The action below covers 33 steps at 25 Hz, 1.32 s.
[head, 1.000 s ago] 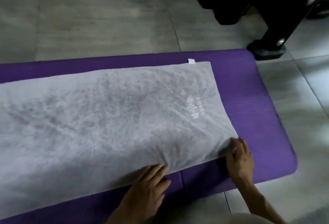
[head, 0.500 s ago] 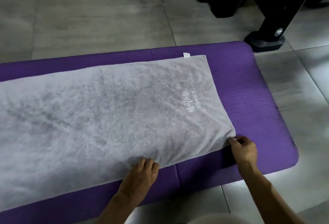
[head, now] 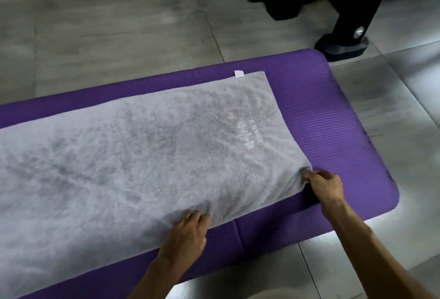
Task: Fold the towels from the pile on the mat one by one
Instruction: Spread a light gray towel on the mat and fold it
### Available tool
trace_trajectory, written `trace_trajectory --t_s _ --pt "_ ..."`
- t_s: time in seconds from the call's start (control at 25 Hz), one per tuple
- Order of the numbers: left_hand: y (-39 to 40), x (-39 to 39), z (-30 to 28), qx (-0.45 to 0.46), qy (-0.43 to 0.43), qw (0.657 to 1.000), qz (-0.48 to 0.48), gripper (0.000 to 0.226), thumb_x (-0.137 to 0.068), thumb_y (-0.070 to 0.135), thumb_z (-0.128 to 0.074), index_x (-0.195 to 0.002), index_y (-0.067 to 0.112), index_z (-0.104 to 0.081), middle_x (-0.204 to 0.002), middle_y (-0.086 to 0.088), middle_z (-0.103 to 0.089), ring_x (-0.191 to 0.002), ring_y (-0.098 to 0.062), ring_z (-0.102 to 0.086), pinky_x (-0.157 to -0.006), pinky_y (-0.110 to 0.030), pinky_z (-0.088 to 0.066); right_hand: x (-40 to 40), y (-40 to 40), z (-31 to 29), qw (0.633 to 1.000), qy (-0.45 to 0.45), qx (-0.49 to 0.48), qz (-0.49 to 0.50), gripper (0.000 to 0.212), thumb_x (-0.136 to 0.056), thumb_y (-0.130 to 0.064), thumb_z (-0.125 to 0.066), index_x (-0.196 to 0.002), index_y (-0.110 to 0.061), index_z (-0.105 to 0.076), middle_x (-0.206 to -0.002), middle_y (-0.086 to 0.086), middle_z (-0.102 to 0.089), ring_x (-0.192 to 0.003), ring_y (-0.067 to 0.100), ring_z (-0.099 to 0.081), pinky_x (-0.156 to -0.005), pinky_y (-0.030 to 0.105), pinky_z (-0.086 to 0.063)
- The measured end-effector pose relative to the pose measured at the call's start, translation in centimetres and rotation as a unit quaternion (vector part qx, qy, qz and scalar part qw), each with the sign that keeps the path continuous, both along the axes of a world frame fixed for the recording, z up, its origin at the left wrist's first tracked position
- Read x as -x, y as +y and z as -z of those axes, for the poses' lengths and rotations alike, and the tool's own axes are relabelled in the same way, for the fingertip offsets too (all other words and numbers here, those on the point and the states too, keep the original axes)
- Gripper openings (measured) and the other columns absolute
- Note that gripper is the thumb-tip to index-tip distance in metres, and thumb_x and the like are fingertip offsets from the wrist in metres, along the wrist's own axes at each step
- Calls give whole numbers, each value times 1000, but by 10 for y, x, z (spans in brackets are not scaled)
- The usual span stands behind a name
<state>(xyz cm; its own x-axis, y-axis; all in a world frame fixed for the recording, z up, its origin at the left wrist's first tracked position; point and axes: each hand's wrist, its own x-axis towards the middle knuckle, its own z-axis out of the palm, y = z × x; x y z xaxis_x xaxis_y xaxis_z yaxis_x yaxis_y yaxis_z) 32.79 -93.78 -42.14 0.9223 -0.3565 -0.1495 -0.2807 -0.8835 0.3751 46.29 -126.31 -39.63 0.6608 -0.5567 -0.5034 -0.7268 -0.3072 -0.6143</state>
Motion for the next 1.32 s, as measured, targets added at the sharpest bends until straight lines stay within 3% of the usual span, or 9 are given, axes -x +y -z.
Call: trace_trajectory --t_s 0.2,0.28,0.36,0.48,0.6,0.72,0.92,1.16,1.32 --pt "-7 12 -2 28 54 998 24 64 -34 19 -84 -81 27 -42 -74 10 -53 -62 -7 -56 -45 -18 -45 16 -24 -6 999 38 -15 9 22 -84 -17 -73 -93 3 -69 -79 15 -66 -73 29 -61 -67 38 -50" --pt "-3 7 -5 69 45 997 10 44 -49 18 -77 -80 31 -49 -83 15 -51 -70 -3 -54 -50 -16 -48 23 -20 -6 992 60 102 -47 29 -89 -23 -69 -106 -1 -64 -97 19 -66 -86 33 -60 -77 42 -47" --pt "12 -11 -7 78 21 995 -53 25 -69 19 -56 -91 31 -60 -99 16 -54 -87 -7 -57 -65 -24 -54 27 6 -4 941 -7 296 -164 35 -90 -36 -61 -113 -10 -57 -110 17 -61 -100 39 -56 -85 50 -42" --pt "23 -37 -16 -42 40 982 -181 52 -73 30 -50 -123 20 -63 -131 -5 -56 -114 -30 -57 -80 -43 -56 22 109 7 862 -211 268 -374 44 -89 -36 -44 -126 -15 -54 -125 13 -59 -111 36 -56 -89 51 -47" --pt "1 -29 -11 -109 90 986 -84 83 -58 47 -75 -134 21 -54 -145 -15 -46 -129 -46 -43 -84 -60 -52 5 215 40 790 -226 189 -538 53 -95 -36 -40 -145 -19 -44 -154 8 -39 -141 31 -36 -113 49 -29" --pt "-12 -24 -8 -123 150 981 2 126 -21 68 -83 -138 38 -47 -149 -9 -44 -133 -45 -36 -78 -67 -49 -68 205 57 729 -205 260 -598 56 -98 -47 -34 -150 -26 -37 -159 4 -30 -145 34 -28 -119 51 -21" --pt "-19 -37 -9 -125 213 969 -25 139 0 69 -80 -133 46 -49 -151 -10 -41 -131 -50 -39 -72 -72 -46 -207 104 37 801 -23 342 -490 62 -99 -57 -20 -155 -33 -7 -165 -2 -2 -150 31 -4 -119 53 -7" --pt "-18 -38 -10 -119 207 971 -16 140 2 68 -81 -133 46 -48 -151 -10 -41 -130 -50 -41 -69 -73 -45 -188 135 38 766 -23 325 -554 67 -95 -68 -14 -153 -41 5 -164 -8 12 -151 26 10 -119 51 3" --pt "-15 -40 -14 -113 200 973 -9 134 -14 64 -87 -139 47 -39 -159 -11 -25 -137 -51 -25 -76 -76 -42 -251 100 11 811 106 335 -468 77 -89 -73 -23 -154 -36 -5 -165 -3 4 -150 31 3 -117 58 -6"
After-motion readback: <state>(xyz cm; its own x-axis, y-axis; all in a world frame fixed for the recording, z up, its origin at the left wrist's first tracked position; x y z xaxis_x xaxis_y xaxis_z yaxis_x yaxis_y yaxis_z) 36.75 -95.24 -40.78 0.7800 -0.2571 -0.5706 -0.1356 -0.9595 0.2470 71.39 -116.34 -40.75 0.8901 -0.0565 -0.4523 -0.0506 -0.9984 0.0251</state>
